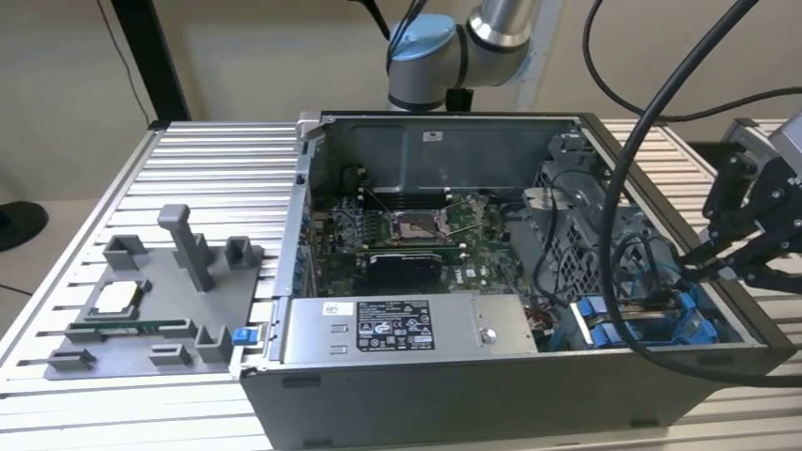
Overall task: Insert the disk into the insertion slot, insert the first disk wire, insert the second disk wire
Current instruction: 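Insert the second disk wire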
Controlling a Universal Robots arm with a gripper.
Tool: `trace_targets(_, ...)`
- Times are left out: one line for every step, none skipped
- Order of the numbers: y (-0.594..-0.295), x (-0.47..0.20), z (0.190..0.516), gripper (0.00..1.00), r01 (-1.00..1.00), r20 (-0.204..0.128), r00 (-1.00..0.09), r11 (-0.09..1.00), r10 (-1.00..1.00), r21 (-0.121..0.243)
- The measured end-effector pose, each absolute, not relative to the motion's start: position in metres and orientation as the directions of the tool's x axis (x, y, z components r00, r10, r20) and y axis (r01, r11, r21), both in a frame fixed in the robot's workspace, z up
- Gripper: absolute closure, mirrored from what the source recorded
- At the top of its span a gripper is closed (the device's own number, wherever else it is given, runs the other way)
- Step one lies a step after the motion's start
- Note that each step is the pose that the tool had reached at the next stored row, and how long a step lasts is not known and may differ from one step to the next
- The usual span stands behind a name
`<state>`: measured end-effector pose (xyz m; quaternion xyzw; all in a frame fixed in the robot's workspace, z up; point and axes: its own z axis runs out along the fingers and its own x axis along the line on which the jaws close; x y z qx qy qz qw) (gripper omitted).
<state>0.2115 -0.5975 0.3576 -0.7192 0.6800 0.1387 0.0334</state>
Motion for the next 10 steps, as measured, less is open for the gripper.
trace_targets(-0.5987,0.2117,0.3577,0.00,-0.987,-0.249,0.037,-0.074,-0.968,0.141)
trace_targets(-0.6002,0.2119,0.3576,0.00,-0.987,-0.251,0.037,-0.074,-0.967,0.141)
trace_targets(-0.6012,0.2119,0.3574,0.00,-0.987,-0.251,0.037,-0.074,-0.967,0.142)
trace_targets(-0.6018,0.2119,0.3572,0.00,-0.987,-0.251,0.036,-0.074,-0.967,0.143)
trace_targets(-0.6021,0.2118,0.3566,0.00,-0.987,-0.251,0.036,-0.074,-0.967,0.144)
trace_targets(-0.6024,0.2118,0.3560,0.00,-0.987,-0.251,0.036,-0.074,-0.967,0.145)
trace_targets(-0.6027,0.2118,0.3556,0.00,-0.987,-0.251,0.036,-0.074,-0.967,0.145)
trace_targets(-0.6029,0.2119,0.3550,0.00,-0.987,-0.251,0.036,-0.074,-0.967,0.145)
trace_targets(-0.6029,0.2119,0.3546,0.00,-0.987,-0.251,0.036,-0.074,-0.967,0.145)
trace_targets(-0.6029,0.2119,0.3541,0.00,-0.987,-0.251,0.036,-0.074,-0.967,0.145)
